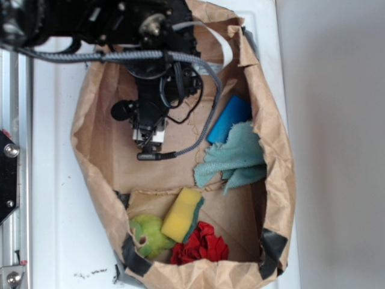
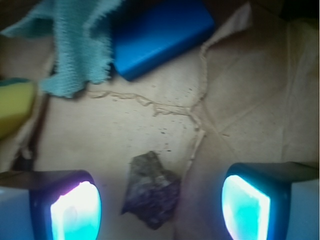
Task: Grab the rock.
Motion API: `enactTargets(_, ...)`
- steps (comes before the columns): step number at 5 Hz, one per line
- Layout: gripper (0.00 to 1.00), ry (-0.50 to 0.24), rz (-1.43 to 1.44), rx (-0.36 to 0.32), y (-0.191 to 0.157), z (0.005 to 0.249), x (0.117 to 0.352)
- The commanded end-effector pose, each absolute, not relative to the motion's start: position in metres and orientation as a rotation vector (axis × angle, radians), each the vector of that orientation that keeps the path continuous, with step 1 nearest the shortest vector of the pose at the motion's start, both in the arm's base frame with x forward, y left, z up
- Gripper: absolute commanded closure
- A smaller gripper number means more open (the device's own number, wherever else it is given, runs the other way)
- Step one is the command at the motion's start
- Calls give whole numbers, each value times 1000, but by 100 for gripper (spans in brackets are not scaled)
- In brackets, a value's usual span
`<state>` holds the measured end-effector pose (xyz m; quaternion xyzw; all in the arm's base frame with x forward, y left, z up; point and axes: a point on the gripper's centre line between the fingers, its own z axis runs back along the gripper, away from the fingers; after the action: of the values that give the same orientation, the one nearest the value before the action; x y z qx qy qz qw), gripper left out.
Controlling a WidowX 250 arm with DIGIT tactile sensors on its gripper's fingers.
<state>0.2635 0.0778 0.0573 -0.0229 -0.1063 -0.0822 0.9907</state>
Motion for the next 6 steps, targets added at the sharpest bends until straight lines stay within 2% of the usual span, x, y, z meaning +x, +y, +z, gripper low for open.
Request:
enactTargets(1,0,-196,-204,-60,67,47,272)
enactTargets(5,0,-147,-244,-20,48,32,263)
enactTargets(6,100,-155,-224,-10,48,32,264)
